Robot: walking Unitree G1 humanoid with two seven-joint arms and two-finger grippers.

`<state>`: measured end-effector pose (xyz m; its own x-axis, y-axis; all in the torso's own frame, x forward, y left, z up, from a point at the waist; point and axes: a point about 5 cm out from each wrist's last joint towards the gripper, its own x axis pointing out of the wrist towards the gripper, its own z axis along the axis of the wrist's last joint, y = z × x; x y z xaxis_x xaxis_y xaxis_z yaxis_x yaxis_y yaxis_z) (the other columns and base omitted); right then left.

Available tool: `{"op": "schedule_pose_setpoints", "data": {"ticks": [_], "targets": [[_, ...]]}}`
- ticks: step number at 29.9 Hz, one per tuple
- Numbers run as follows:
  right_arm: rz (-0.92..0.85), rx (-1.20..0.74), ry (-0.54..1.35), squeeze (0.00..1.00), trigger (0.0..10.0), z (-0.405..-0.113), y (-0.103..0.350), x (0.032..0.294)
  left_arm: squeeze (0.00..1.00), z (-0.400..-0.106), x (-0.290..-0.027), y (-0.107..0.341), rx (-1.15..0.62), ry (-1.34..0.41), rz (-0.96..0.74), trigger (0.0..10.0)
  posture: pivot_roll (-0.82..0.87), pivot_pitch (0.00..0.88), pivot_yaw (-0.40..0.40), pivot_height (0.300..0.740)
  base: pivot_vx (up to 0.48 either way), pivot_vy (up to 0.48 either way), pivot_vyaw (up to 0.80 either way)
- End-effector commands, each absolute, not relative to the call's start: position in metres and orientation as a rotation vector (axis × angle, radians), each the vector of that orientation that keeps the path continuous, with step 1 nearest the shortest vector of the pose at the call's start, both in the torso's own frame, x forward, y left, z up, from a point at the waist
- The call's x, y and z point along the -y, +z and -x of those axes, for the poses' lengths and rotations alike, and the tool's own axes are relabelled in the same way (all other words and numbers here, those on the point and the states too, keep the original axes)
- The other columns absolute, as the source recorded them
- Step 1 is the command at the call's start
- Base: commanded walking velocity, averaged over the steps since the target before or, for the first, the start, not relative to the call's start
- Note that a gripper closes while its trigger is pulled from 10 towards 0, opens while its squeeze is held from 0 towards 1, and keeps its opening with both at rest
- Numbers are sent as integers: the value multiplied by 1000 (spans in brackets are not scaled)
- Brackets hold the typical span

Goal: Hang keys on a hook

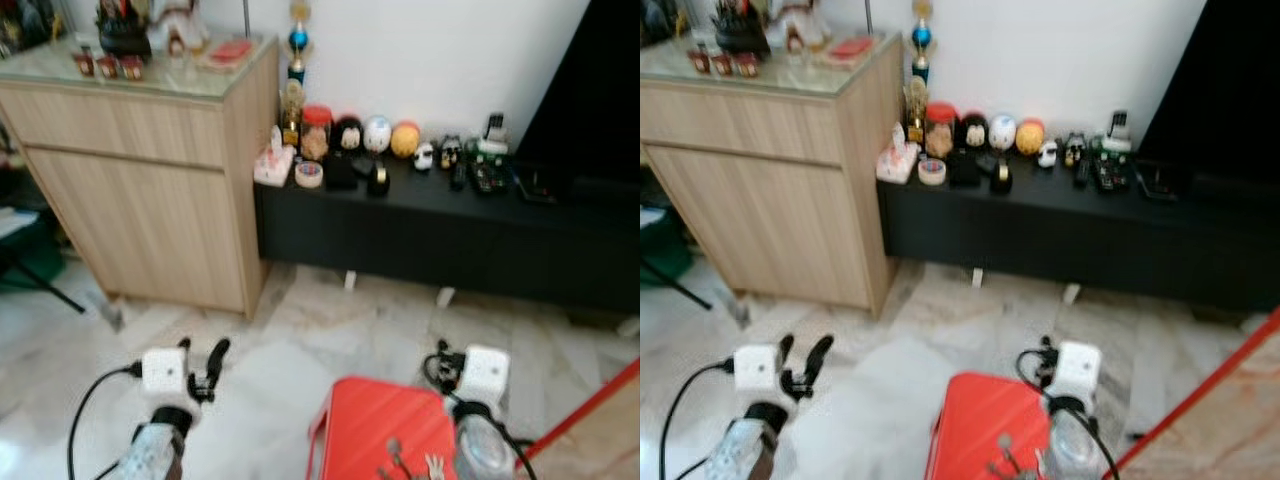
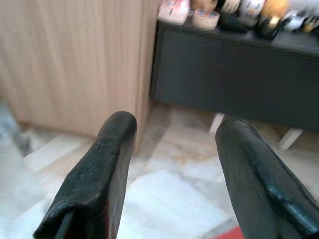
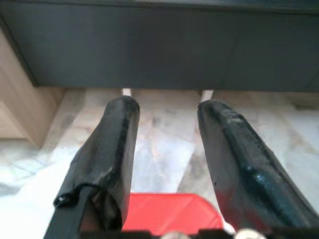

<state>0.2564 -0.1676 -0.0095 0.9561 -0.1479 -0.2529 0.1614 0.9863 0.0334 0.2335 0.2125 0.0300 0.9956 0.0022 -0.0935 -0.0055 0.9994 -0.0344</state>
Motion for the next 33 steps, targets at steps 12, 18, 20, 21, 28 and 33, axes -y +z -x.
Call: {"op": "schedule_pose_setpoints", "data": {"ticks": [12,18,20,21,28,33], "targets": [[-43,-248,-193,0,10000,-252,-10,179,0,-236,-206,32,-89,-12,53,10000,31,0,-76,740,0,0,0],[-37,-279,-201,0,10000,-249,-14,181,0,-238,-204,33,-87,-17,56,10000,30,0,-75,740,0,0,0],[-34,-296,-206,0,10000,-249,-16,182,0,-238,-204,33,-85,-17,57,10000,30,0,-76,740,0,0,0],[-33,-304,-208,0,10000,-249,-17,182,0,-238,-204,33,-84,-18,57,10000,30,3,-76,740,0,0,0],[-42,-309,-208,0,10000,-251,-16,182,0,-239,-202,33,-89,-21,60,10000,31,5,-76,690,0,0,0],[-40,-290,-201,0,10000,-251,-14,181,0,-239,-202,33,-89,-23,61,10000,33,5,-77,676,0,0,0]]}}
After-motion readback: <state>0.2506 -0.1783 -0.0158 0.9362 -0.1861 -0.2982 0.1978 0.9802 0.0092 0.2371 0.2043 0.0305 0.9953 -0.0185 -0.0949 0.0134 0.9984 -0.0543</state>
